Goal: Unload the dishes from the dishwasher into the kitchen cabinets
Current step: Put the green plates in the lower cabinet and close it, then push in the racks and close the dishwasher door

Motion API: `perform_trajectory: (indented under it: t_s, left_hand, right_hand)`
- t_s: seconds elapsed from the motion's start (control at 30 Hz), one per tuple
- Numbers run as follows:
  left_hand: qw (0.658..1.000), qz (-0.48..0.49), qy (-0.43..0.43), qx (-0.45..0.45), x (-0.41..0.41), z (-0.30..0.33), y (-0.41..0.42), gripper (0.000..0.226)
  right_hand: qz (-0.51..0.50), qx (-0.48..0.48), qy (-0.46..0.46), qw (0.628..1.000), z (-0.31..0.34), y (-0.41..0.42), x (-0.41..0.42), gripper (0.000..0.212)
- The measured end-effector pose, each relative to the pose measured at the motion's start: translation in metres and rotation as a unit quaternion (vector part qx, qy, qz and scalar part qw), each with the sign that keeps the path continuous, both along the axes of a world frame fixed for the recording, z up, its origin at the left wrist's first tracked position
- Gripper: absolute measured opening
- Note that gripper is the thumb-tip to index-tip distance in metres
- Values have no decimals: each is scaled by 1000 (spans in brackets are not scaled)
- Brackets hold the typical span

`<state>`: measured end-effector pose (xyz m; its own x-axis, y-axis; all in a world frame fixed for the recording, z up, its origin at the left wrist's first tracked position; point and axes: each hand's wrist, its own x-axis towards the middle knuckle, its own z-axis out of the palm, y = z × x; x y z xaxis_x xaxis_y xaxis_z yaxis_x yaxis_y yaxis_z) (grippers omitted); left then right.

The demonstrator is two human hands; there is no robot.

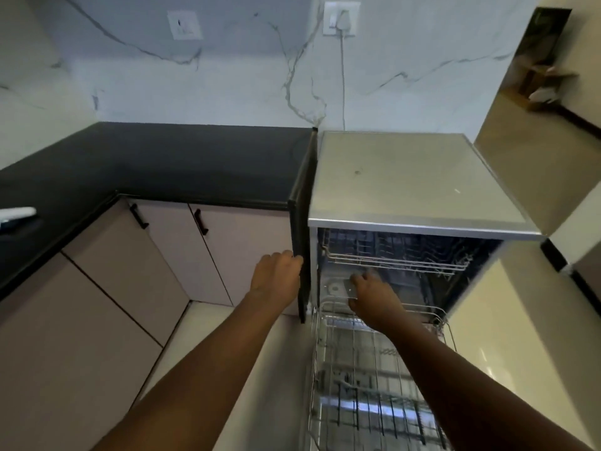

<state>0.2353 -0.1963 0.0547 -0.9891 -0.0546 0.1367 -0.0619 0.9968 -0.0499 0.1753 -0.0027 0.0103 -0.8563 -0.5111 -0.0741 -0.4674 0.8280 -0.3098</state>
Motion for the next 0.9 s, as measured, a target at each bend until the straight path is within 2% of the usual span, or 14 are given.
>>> perform_trajectory:
  t_s: [0.27, 0.47, 0.6, 0.77, 0.9]
  left_hand:
    - [998, 21, -36, 52, 74, -56, 91, 29]
    - [985, 30, -160, 59, 157, -105, 144, 22]
    - [977, 48, -196, 65, 170, -138, 163, 18]
    - [973, 22, -218, 76, 158, -191, 200, 38]
    - [954, 50, -274, 112, 147, -230, 226, 29]
  right_hand:
    - [-37, 19, -30, 999, -56, 103, 98, 42]
    - [-44, 63, -84, 993, -89, 177, 170, 41]
    - [-48, 74, -93, 992, -109, 213, 185, 42]
    - [-48, 52, -123, 990, -155, 246, 181, 43]
    - [-62, 57, -158, 984, -201, 259, 161, 42]
